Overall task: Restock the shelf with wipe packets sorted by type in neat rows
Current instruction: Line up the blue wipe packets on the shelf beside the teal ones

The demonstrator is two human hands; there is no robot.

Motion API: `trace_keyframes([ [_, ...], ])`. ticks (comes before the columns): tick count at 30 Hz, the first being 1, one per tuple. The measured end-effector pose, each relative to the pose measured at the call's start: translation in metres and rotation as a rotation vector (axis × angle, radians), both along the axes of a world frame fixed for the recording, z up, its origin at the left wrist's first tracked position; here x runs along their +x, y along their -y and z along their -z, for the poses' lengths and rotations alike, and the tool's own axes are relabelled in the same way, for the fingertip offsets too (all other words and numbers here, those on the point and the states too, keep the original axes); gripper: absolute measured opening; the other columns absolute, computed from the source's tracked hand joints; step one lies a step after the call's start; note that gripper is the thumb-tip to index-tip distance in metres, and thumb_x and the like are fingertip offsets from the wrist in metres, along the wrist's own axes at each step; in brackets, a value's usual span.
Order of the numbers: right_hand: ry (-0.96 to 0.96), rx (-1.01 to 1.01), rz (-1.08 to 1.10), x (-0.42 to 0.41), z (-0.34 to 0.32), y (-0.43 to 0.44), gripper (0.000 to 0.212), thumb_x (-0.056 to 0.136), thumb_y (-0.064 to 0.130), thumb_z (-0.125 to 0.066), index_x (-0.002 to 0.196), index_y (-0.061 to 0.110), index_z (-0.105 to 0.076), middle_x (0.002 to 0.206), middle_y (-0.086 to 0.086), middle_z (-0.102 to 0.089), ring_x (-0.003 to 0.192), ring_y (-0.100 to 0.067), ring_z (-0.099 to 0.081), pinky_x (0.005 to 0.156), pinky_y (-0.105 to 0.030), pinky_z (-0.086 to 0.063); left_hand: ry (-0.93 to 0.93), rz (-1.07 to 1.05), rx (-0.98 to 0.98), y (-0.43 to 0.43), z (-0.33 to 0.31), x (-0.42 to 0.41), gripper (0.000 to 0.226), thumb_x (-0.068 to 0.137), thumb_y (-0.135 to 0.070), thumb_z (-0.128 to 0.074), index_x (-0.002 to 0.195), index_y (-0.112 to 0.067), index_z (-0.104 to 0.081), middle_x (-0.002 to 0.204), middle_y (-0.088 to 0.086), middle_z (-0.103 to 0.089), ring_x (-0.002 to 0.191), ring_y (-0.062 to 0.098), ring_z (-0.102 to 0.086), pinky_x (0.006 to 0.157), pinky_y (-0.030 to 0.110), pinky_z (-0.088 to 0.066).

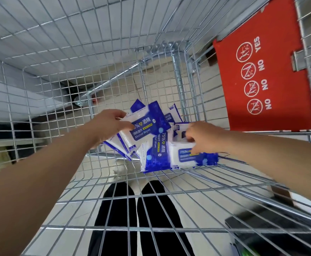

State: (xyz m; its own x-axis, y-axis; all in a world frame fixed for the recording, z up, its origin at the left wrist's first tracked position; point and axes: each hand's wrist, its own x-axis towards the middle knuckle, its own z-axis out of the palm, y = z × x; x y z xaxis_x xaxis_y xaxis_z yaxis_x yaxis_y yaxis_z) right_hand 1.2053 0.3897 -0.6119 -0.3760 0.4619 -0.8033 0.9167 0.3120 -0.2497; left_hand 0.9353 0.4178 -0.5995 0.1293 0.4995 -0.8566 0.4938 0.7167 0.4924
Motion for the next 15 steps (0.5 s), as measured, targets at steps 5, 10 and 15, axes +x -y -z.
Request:
trace_keyframes([
  [5, 0.079, 0.071, 0.036, 0.011, 0.000, 0.015, 0.024, 0.081, 0.020, -0.070, 0.099, 0.012, -0.055, 0.100, -0.005, -0.048, 0.078, -0.021, -0.053, 0.061, -0.030, -0.037, 0.019, -0.028, 0.013, 0.001, 0.000, 0.005, 0.021, 0.081, -0.010, -0.071, 0.095, -0.021, -0.060, 0.096, 0.010, -0.069, 0.082, 0.033, -0.070, 0.081, 0.048, -0.057],
  [10, 0.073, -0.049, 0.061, 0.002, -0.008, 0.007, 0.032, 0.077, 0.017, -0.072, 0.106, 0.015, -0.057, 0.102, -0.004, -0.060, 0.087, -0.021, -0.055, 0.070, -0.031, -0.043, 0.031, -0.049, 0.022, 0.004, -0.002, 0.005, 0.025, 0.081, -0.011, -0.071, 0.102, -0.019, -0.059, 0.097, 0.010, -0.069, 0.082, 0.033, -0.071, 0.077, 0.046, -0.058],
  [15, 0.102, -0.180, 0.042, -0.008, -0.048, -0.025, 0.046, 0.078, 0.017, -0.074, 0.120, 0.011, -0.057, 0.105, -0.003, -0.059, 0.079, -0.015, -0.053, 0.058, -0.023, -0.039, 0.083, -0.082, 0.031, 0.005, -0.018, -0.003, 0.029, 0.083, -0.010, -0.068, 0.110, -0.015, -0.057, 0.099, 0.013, -0.069, 0.085, 0.035, -0.070, 0.082, 0.050, -0.056],
])
